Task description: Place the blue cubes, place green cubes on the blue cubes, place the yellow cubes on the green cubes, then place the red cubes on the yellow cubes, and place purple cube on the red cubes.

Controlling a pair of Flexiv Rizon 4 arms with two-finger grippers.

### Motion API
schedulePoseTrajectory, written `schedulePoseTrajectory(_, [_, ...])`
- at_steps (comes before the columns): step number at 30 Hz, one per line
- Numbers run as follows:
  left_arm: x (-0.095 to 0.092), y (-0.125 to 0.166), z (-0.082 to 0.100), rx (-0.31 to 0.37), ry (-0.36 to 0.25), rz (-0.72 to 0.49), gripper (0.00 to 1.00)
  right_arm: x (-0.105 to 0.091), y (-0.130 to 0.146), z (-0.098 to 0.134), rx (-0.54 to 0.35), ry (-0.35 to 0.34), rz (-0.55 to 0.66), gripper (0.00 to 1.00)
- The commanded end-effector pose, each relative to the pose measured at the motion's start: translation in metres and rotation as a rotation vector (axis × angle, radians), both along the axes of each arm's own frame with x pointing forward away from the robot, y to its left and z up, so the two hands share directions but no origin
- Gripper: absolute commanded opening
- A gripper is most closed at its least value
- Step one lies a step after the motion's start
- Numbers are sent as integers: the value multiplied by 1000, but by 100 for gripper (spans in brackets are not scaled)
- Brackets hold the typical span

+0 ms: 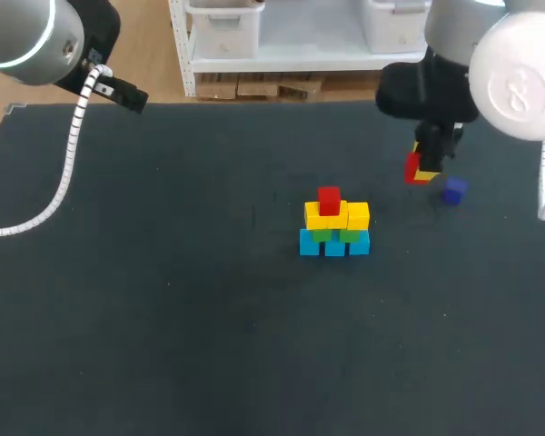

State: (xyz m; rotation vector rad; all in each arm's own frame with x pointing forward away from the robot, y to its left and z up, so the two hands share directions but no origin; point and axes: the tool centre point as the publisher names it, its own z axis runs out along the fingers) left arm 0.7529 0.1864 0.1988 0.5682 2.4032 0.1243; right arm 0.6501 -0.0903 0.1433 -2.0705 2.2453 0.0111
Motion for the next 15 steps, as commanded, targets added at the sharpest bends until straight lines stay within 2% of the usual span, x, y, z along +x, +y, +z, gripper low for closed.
schedulePoseTrajectory(1, [0, 1, 0, -3, 1, -3, 100, -4, 11, 2, 11, 10, 27, 0])
schedulePoseTrajectory(10, [0, 1, 0, -3, 1, -3, 100, -11, 48, -10, 52, 23, 118, 0])
schedulePoseTrajectory(15, [0, 1, 0, -3, 1, -3, 100, -5, 58, -19, 46, 33, 133, 0])
